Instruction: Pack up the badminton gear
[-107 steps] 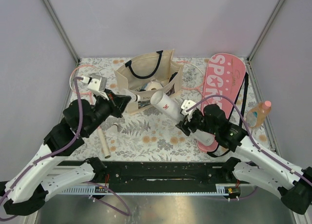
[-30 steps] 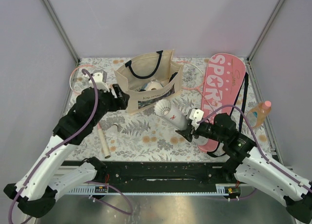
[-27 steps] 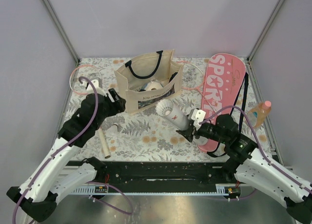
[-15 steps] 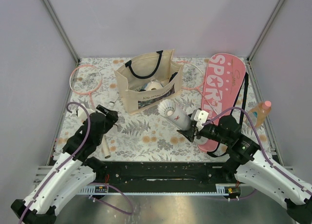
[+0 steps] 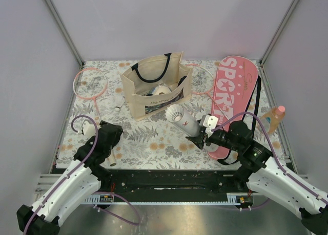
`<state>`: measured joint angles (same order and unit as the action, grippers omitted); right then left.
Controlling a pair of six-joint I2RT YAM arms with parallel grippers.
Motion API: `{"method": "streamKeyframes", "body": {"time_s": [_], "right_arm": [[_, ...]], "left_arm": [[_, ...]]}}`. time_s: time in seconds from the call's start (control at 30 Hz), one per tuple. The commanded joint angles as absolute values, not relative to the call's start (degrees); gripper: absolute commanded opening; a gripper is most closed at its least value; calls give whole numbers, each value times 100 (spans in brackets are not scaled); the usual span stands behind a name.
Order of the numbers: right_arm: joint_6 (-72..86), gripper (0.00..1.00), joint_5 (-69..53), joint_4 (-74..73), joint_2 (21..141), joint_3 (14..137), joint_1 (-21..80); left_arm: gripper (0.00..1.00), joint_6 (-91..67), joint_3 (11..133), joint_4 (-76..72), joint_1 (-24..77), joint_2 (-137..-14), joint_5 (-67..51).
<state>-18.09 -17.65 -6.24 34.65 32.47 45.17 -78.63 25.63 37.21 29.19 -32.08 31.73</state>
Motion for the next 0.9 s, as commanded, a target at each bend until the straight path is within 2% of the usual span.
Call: {"method": "streamKeyframes", "body": {"time_s": [0.0,0.4,0.53,0.73,0.87], "right_arm": [[-1784,59,-1767,-185,3463,3305,4544],[-1810,59,-1784,-150,3498,3278,4544],[-1854,60,-1793,-158,3533,3261,4544],[-1837,59,-1784,-132,3498,3252,4544],[-1793,59,-1801,-141,3542,3270,4544]], "left_arm": [[60,-8191,2487,3744,2830,-3313,3516],[57,-7780,1934,2411,2532,-3832,3209],[49,-7532,1723,1767,2409,-4130,3041],[16,-7454,1626,1679,2268,-4062,2856],[0,-7094,1871,2047,2250,-3657,3006]]}}
